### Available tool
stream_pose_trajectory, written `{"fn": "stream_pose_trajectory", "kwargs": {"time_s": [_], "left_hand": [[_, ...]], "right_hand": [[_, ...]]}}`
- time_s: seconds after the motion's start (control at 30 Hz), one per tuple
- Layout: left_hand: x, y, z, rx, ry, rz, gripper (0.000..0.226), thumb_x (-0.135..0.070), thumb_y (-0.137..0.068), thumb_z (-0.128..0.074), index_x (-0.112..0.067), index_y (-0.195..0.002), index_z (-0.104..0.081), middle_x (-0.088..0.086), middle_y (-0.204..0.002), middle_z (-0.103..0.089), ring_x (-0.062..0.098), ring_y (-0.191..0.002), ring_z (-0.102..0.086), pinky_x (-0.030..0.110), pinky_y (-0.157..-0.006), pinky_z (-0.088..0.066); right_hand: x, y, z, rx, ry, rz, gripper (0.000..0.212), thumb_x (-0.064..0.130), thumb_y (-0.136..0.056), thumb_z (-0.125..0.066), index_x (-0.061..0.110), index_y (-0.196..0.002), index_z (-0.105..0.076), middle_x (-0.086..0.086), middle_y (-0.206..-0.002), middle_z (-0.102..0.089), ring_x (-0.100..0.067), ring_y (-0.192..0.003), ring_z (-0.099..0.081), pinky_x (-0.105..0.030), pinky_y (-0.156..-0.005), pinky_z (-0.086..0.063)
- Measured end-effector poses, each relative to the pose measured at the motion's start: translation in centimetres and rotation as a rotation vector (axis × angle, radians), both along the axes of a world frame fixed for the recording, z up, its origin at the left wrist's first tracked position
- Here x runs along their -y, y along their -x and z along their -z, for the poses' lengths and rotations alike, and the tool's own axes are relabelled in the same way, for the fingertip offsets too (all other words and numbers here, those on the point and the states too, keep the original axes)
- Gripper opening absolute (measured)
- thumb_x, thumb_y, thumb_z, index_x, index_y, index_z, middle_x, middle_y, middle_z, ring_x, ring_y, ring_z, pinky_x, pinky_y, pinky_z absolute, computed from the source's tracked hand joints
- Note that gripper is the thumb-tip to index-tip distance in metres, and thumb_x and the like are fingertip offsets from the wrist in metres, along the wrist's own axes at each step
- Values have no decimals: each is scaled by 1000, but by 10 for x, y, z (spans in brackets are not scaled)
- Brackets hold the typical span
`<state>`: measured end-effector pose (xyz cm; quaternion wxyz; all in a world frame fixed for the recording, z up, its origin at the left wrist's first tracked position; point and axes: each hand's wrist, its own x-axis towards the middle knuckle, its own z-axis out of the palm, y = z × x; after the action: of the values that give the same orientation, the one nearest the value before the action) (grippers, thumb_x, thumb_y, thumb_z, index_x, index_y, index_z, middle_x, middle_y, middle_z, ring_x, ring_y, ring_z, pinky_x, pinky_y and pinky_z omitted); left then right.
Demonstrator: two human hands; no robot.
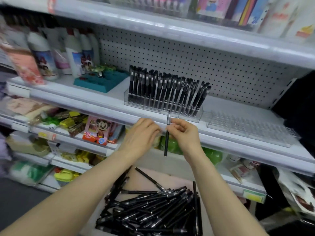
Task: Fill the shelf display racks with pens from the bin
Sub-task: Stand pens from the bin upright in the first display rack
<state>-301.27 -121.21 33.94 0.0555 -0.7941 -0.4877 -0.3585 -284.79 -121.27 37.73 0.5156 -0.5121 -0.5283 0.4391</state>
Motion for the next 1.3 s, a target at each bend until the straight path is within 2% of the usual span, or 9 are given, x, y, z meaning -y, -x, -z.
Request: {"fn": "stream_pose_trajectory", "kwargs": {"time_s": [0.1, 0.2, 0.3, 0.4, 0.47, 0.8, 1.03, 1.3], "left_hand": [[-25, 12, -24, -10, -22, -98, 29, -15, -92, -59, -13, -120, -64, 5, -119, -58, 25, -113, -49, 40, -90, -49], [-55, 20, -42, -111, -43, -119, 45, -10, -91, -64, -10, -134, -55, 8, -134, -52, 26, -125, -46, 40, -101, -45], [-78, 28, -44, -179, -13, -135, 50, -11, -90, -65, -10, -138, -51, 10, -139, -50, 28, -128, -44, 40, -106, -41], [-86, 34, -36, -201, -5, -112, 53, -10, -89, -65, -12, -140, -49, 8, -139, -49, 27, -127, -43, 39, -107, -39], [-87, 33, -32, -161, -8, -102, 54, -7, -89, -64, -14, -141, -48, 5, -138, -49, 25, -126, -42, 38, -105, -40], [-91, 28, -22, -50, -37, -121, 56, -1, -80, -70, -13, -133, -55, 2, -122, -53, 22, -111, -45, 33, -85, -50], [-90, 26, -20, -15, -43, -128, 55, 0, -79, -70, -13, -131, -56, 3, -119, -53, 22, -109, -44, 32, -76, -51], [-93, 27, -15, -35, -67, -120, 57, 2, -79, -70, -12, -133, -55, 4, -121, -52, 23, -110, -45, 34, -85, -51]], "right_hand": [[-20, -7, -32, 126, -102, 58, 16, 7, -87, -70, 9, -103, -67, -2, -81, -66, -12, -71, -63, -21, -69, -58], [-42, -3, -61, 241, -239, 149, 11, 12, -90, -69, 12, -100, -67, 2, -81, -65, -9, -70, -62, -18, -66, -56], [-66, 8, -77, 313, -329, 247, 10, 17, -92, -65, 14, -101, -65, 2, -86, -65, -11, -78, -64, -22, -68, -57], [-85, 21, -79, 421, -408, 340, 5, 25, -91, -64, 24, -96, -61, 6, -85, -68, -15, -82, -67, -38, -75, -59], [-92, 28, -77, 449, -434, 384, 6, 26, -91, -64, 26, -96, -61, 8, -84, -68, -14, -83, -67, -42, -78, -58], [-99, 33, -76, 564, -438, 411, 10, 23, -92, -62, 19, -101, -64, 8, -82, -67, -14, -81, -66, -39, -81, -56], [-101, 36, -43, 619, -323, 335, 17, 23, -94, -60, 12, -107, -63, 1, -88, -69, -21, -82, -68, -44, -79, -56], [-98, 38, -38, 628, -290, 345, 16, 17, -93, -61, 9, -108, -63, -2, -89, -68, -21, -84, -66, -43, -82, -55]]}}
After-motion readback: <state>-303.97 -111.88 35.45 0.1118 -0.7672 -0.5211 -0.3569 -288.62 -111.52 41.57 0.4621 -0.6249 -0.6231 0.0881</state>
